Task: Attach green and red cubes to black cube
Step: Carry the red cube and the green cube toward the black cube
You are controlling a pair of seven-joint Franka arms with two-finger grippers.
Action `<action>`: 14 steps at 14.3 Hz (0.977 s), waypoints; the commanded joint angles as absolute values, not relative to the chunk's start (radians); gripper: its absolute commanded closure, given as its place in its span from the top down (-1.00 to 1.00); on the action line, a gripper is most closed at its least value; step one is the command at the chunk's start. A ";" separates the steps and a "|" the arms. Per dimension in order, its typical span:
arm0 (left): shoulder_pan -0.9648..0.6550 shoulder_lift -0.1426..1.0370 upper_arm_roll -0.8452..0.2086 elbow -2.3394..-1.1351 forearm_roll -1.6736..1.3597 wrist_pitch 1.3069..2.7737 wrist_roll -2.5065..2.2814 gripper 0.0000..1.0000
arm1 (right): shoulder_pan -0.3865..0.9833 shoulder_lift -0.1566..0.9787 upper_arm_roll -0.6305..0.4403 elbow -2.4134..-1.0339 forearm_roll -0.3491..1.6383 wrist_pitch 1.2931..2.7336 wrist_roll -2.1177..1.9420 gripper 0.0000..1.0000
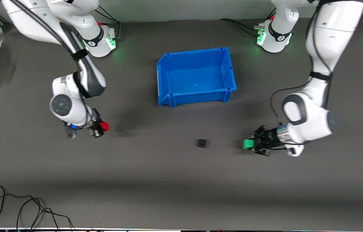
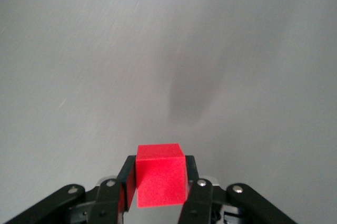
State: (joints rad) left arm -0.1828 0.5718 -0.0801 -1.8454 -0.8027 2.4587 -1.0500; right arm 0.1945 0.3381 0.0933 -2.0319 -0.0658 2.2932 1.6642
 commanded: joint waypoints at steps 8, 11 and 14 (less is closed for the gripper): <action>-0.434 0.761 -0.060 -1.657 -0.818 2.649 -1.316 -0.67 | 0.379 0.724 0.198 -1.515 -0.054 2.266 2.201 -0.44; -0.459 0.769 -0.058 -1.660 -0.816 2.649 -1.336 -0.67 | 0.425 0.845 0.219 -1.404 -0.064 2.272 2.249 -0.46; -0.475 0.769 -0.058 -1.663 -0.816 2.648 -1.371 -0.67 | 0.474 0.952 0.230 -1.238 -0.098 2.275 2.292 -0.48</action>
State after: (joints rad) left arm -0.4419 0.7634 -0.0787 -1.6787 -0.8063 2.6447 -1.3266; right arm 0.4385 0.8552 0.2246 -1.4023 -0.0707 2.2967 2.2374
